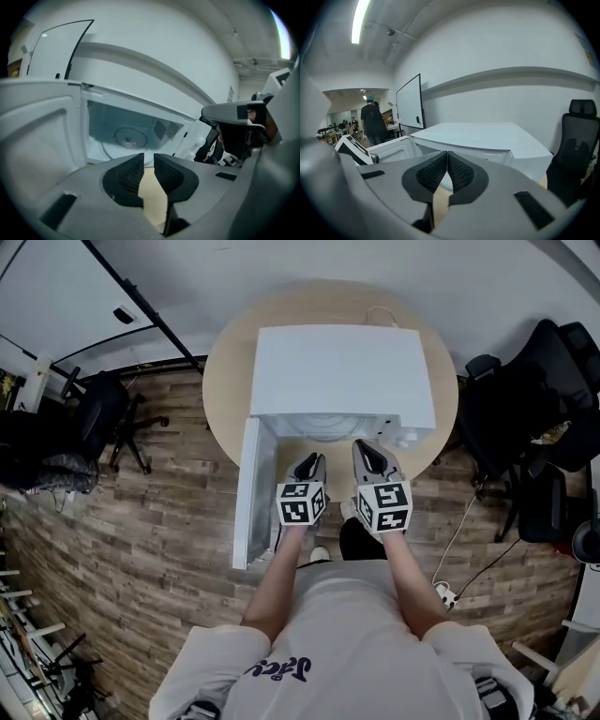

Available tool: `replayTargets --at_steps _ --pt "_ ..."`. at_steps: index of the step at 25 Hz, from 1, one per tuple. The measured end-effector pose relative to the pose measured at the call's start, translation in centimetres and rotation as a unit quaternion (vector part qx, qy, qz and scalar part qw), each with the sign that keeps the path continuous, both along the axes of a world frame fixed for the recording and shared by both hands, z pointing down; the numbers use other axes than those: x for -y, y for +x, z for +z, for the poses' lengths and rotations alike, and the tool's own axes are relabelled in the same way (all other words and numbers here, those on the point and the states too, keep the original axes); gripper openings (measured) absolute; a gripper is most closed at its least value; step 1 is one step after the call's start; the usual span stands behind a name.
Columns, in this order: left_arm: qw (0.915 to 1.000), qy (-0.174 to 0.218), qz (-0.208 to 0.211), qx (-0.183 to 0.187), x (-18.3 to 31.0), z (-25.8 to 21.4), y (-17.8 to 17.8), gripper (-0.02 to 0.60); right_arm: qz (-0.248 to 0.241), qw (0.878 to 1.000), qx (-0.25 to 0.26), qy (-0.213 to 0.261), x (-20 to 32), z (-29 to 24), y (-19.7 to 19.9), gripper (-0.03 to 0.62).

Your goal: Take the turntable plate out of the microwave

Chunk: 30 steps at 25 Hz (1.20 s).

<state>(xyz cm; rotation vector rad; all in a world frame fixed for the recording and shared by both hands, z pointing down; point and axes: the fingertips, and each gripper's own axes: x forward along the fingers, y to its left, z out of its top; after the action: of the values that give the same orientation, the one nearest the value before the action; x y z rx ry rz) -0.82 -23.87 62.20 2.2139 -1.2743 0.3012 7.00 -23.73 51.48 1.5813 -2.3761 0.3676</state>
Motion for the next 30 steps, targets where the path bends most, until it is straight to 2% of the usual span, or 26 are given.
replayTargets --at_steps 2,5,8,10,14,18,23,27,30 --pt "0.9996 -0.024 0.004 -0.016 0.4 1.7 0.3 0.098 -0.003 1.0 0.002 -0.006 0.9 0.5 0.0 0.017" --pt "0.9973 -0.055 -0.002 -0.049 1.3 3.7 0.6 0.126 -0.012 0.999 0.023 -0.027 1.7 1.8 -0.4 0.017" --pt "0.9906 -0.094 -0.023 -0.097 1.8 5.8 0.8 0.161 -0.02 0.998 0.031 -0.049 1.6 3.3 -0.7 0.017" --pt "0.9851 -0.111 -0.043 -0.124 2.4 6.9 0.9 0.17 -0.025 0.997 0.035 -0.058 1.7 3.8 -0.6 0.017" --pt "0.9776 -0.125 -0.079 -0.15 3.5 8.8 0.6 0.17 -0.028 0.996 0.039 -0.069 2.1 4.5 -0.2 0.017" --pt "0.9534 -0.151 -0.128 -0.228 4.6 9.9 0.1 0.196 -0.027 0.996 0.037 -0.079 2.4 5.1 0.5 0.017" --pt "0.9206 -0.178 -0.155 -0.311 6.0 11.3 0.4 0.238 -0.023 0.995 0.036 -0.089 2.7 5.8 1.2 0.017" --pt "0.8932 -0.203 -0.187 -0.355 7.0 12.4 0.5 0.238 -0.022 0.995 0.035 -0.094 3.0 6.2 1.6 0.017" --pt "0.8689 -0.221 -0.216 -0.387 7.5 13.3 0.4 0.236 -0.017 0.995 0.034 -0.097 3.1 6.4 2.1 0.016"
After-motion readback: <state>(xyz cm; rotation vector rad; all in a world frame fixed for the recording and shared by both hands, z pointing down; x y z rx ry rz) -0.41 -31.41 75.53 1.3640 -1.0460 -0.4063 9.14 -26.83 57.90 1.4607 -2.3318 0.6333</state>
